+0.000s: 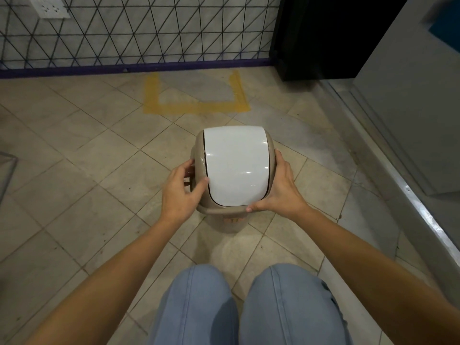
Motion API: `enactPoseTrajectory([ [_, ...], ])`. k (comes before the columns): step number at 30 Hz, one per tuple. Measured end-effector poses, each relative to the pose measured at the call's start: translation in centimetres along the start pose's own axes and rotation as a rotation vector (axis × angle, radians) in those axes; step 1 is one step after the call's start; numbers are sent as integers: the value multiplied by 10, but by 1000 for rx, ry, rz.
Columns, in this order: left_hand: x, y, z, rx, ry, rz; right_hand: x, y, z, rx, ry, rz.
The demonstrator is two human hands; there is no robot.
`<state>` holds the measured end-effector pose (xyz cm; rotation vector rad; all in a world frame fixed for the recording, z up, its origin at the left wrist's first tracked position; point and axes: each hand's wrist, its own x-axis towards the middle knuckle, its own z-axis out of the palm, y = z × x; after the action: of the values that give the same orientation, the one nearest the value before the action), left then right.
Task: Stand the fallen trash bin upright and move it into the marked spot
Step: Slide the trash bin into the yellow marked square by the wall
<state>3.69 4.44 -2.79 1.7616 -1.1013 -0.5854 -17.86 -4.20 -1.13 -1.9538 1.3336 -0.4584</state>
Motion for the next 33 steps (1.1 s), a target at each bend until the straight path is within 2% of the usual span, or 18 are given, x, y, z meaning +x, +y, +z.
enactPoseTrajectory([
  [3,-5,-6,-1,93,-122,92,0,-1,0,-33,-1,-15],
  [8,3,-12,-3,153,-212,106,7,-4,1,-29,0,-27],
  [21,34,-17,5,79,-163,65,42,-5,5,-10,50,-26],
  [33,70,-15,16,112,-84,17,85,-4,4,-28,91,-22],
])
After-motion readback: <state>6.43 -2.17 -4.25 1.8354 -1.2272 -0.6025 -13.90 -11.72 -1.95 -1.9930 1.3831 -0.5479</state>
